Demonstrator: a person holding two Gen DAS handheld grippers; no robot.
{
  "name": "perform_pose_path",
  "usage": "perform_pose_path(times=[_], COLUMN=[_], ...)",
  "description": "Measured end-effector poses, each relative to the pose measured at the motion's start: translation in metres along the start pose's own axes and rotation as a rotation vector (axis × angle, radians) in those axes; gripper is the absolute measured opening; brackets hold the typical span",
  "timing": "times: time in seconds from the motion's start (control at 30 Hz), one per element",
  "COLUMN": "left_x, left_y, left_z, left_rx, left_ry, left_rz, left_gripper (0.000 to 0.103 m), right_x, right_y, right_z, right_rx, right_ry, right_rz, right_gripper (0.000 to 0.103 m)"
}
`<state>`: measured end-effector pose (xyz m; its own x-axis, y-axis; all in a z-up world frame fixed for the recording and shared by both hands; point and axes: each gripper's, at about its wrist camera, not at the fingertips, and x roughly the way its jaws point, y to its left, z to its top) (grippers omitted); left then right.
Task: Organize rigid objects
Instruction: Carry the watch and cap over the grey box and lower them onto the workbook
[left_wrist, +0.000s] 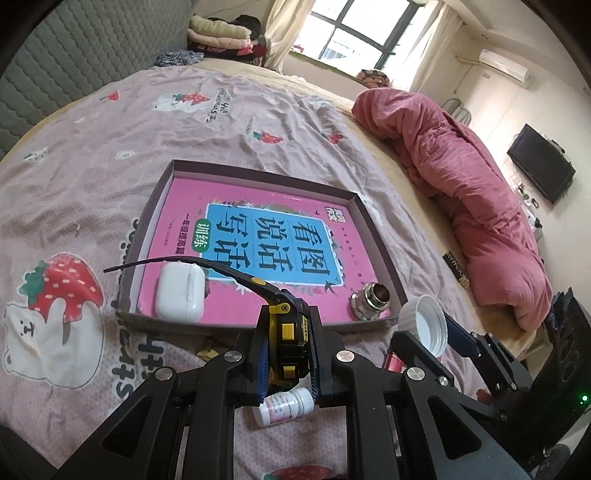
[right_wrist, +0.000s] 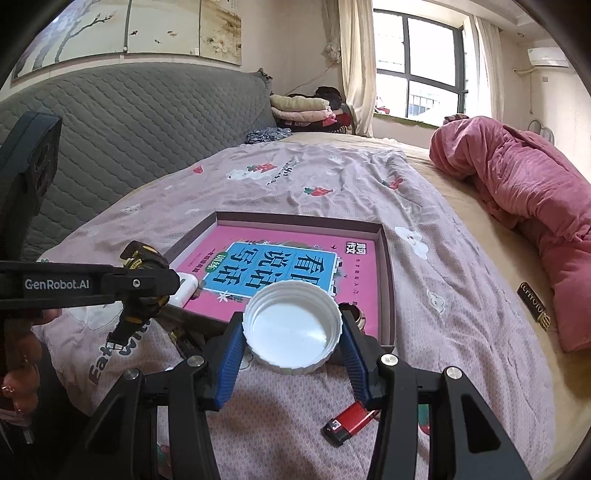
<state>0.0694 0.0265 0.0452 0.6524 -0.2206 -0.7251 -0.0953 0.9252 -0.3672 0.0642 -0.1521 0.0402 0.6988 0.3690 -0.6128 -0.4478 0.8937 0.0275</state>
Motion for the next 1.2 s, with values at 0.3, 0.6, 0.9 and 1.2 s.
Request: perform_pose_path(times=[0.3, 0.6, 0.9, 1.2], left_x=[0.009, 0.014, 0.029, 0.041], left_y=[0.006, 0.005, 0.002, -0.006], left_z=[0.011, 0.022, 0.038, 0.047], left_rx=[0.005, 0.042, 0.063, 0.122], left_ry=[-0.007, -0.027, -0.029, -0.052], left_rz=[-0.01, 0.0, -0.012, 0.021], left_gripper=[0.017, 0.017, 0.017, 0.017], right_x=[0.002, 0.011, 0.02, 0.031], right_y=[0.003, 0.001, 0.002, 0.002], right_z=[0.008, 0.016, 0.032, 0.042], right_rx=[-0.008, 0.015, 0.03, 0.041], right_ry=[-0.006, 0.004, -0.009, -0.009], right_rz=[-0.03, -0.046, -0.067, -0.089], right_gripper=[0.049, 0.049, 0.049, 0.049])
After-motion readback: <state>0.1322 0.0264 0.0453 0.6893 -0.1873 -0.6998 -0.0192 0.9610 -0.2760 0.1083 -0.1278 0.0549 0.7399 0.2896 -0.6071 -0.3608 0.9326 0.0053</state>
